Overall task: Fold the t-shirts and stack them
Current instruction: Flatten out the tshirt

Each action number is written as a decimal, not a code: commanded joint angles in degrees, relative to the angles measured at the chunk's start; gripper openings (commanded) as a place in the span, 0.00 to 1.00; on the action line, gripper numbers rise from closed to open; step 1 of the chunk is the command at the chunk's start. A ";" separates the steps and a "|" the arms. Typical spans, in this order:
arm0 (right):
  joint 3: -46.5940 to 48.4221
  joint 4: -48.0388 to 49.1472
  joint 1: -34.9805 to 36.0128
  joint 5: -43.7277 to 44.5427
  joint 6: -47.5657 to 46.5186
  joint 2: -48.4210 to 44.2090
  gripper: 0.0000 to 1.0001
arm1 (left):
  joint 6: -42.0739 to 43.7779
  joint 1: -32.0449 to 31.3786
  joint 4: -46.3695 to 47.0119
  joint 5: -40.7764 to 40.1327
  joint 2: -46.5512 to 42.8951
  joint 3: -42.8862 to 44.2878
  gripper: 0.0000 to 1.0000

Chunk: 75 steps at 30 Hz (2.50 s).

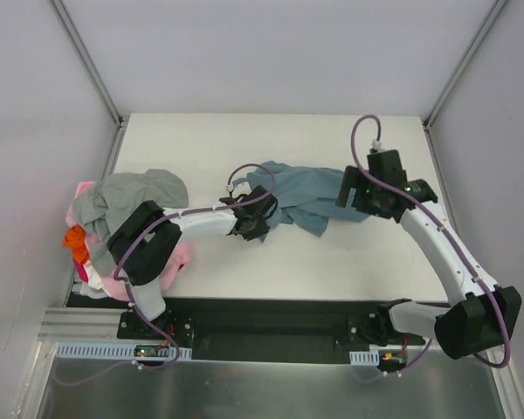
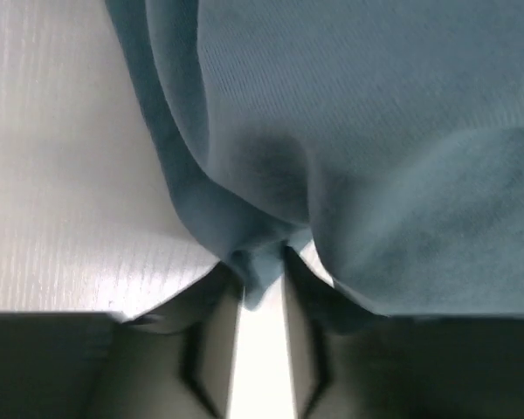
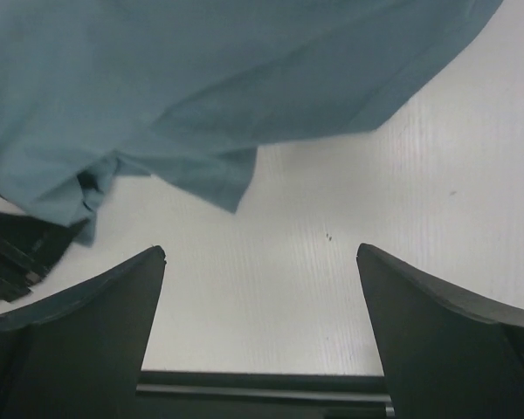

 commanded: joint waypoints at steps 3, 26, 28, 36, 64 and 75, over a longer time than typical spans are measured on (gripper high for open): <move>-13.21 5.44 8.91 -1.22 5.62 2.91 0.89 | 0.82 -0.19 -0.68 -4.07 1.13 0.51 0.00; -7.95 14.08 19.65 9.24 13.36 28.23 0.49 | 6.53 5.52 -3.76 -4.08 -15.31 -10.92 0.00; -6.55 10.83 20.18 12.30 12.75 28.40 0.50 | 7.06 6.05 -3.76 -3.73 -15.49 -10.92 0.00; -5.93 8.79 20.88 15.23 10.46 30.24 0.56 | 9.87 7.54 -3.85 -4.17 -16.98 -10.66 0.00; 65.51 0.43 5.15 12.32 -15.89 12.48 0.01 | 53.27 20.20 -13.08 -8.20 -23.34 51.95 0.00; 62.81 7.75 3.57 12.77 -19.26 7.58 0.01 | 49.26 21.78 -13.86 -8.39 -16.81 68.81 0.00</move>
